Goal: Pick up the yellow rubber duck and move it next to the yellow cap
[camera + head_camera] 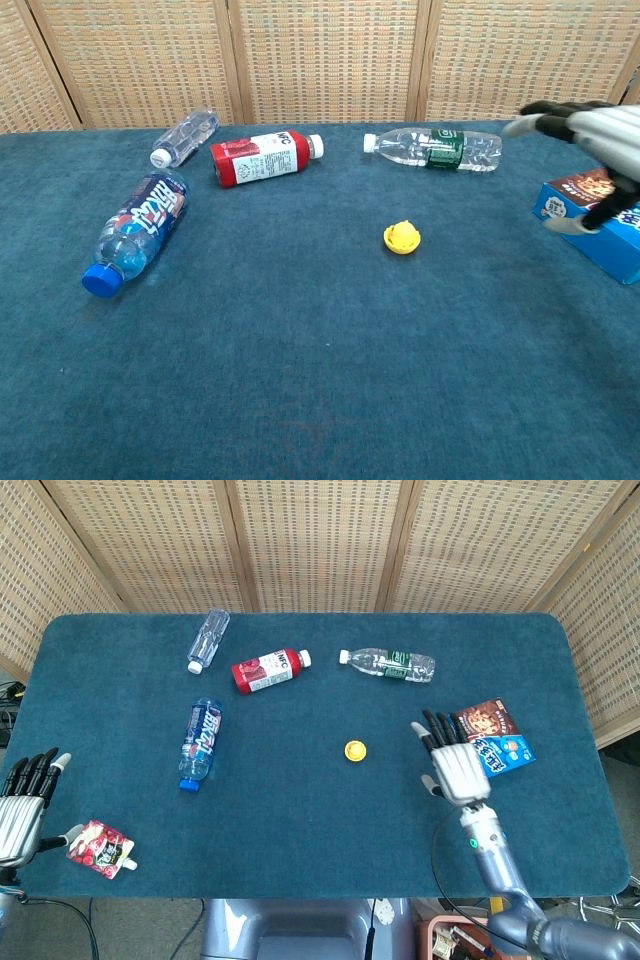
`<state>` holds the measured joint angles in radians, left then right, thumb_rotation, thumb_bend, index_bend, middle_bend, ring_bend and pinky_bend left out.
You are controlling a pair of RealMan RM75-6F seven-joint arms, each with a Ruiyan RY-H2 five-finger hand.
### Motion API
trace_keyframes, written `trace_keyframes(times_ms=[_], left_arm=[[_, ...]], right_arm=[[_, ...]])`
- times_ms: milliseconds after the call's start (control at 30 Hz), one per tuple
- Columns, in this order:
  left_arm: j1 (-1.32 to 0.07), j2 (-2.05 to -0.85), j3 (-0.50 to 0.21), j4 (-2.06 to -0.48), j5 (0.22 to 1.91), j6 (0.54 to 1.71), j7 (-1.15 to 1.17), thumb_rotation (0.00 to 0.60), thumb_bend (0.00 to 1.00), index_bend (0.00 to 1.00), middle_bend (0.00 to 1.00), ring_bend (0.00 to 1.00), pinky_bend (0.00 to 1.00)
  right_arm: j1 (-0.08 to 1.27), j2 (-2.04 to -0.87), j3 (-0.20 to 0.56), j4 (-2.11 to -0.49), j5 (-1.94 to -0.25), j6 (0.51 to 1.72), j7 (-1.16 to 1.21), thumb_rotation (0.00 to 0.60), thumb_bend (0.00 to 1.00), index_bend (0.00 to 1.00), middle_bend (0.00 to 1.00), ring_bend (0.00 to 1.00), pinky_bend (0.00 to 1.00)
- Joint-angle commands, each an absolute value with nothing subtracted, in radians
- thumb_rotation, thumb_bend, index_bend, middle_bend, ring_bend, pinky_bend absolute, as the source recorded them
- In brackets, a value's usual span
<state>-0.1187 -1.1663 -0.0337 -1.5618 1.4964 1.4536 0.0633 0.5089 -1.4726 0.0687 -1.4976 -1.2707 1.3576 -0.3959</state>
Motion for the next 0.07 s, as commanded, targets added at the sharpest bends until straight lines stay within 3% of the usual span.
trace_keyframes(times_ms=[33,67], left_arm=[[-0.118,-1.168,-0.033,-1.563,1.496,1.454,0.066,0.6,0.05,0.0,0.0,0.0,0.0],[-0.118,-1.168,-0.033,-1.565,1.497,1.455,0.069,0.6,0.05,0.0,0.0,0.0,0.0]], right_arm=[[0.391,-1.402,-0.015,-1.497,-1.359,1.467,-0.301,0.6,0.21,0.0,0.0,0.0,0.0],[0.367,-1.396,-0.025,-1.484,-1.367,1.487,-0.284,0.6,0.21,0.0,0.0,0.0,0.0]])
